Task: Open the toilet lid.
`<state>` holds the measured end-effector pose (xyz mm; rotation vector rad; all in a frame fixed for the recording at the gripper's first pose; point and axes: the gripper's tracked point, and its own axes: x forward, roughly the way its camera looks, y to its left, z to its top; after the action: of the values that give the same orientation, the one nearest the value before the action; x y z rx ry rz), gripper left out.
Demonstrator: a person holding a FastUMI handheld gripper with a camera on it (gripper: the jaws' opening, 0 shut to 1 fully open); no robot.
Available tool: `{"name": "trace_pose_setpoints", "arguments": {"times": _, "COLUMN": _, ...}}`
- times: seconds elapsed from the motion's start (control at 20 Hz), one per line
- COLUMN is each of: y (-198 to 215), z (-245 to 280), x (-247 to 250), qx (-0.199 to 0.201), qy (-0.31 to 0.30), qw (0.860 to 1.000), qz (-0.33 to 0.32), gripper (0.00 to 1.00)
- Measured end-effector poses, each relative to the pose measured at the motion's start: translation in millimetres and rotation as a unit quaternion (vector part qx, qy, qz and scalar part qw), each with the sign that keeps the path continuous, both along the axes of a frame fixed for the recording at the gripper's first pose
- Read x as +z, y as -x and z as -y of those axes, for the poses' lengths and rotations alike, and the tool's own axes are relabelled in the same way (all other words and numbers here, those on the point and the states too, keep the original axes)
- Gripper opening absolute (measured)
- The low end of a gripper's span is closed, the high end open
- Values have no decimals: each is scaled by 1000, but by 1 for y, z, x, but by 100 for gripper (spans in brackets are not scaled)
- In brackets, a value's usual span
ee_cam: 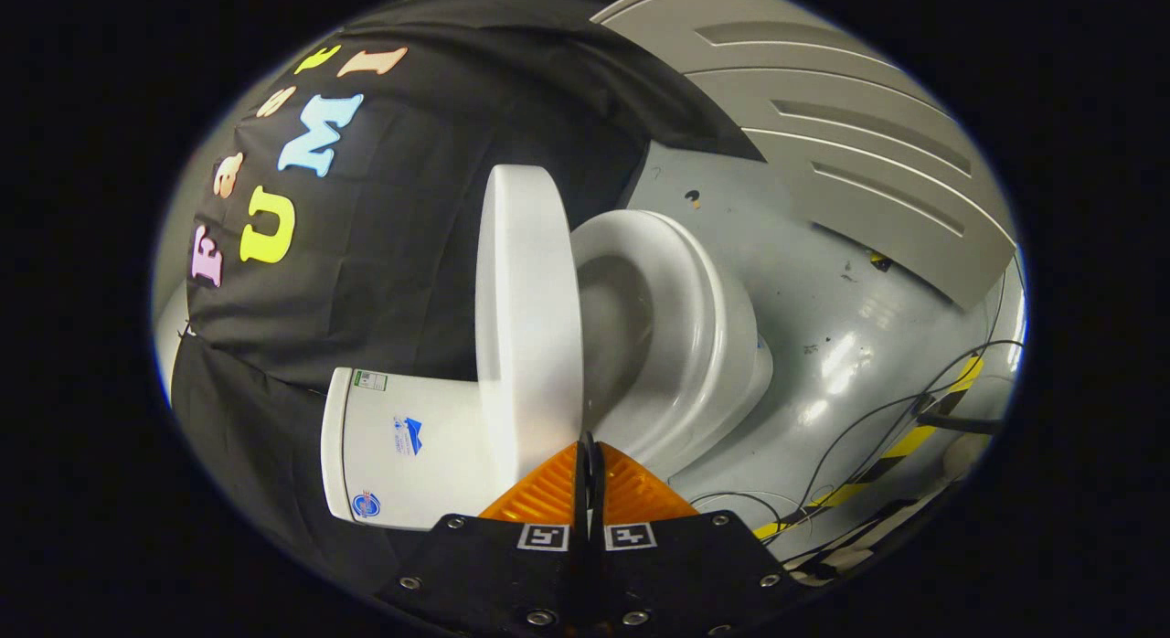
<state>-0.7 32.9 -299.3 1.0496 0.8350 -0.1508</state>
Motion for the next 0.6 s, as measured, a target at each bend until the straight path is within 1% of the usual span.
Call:
{"name": "trace_pose_setpoints", "arguments": {"times": 0.3, "y": -6, "z": -18, "x": 40, "qx": 15, "qy": 42, "qw": 999, "qz": 28, "gripper": 0}}
{"name": "trace_pose_setpoints", "arguments": {"times": 0.6, "y": -10, "z": -39, "x": 71, "qx": 28, "qy": 110, "qw": 992, "qz": 58, "gripper": 0}}
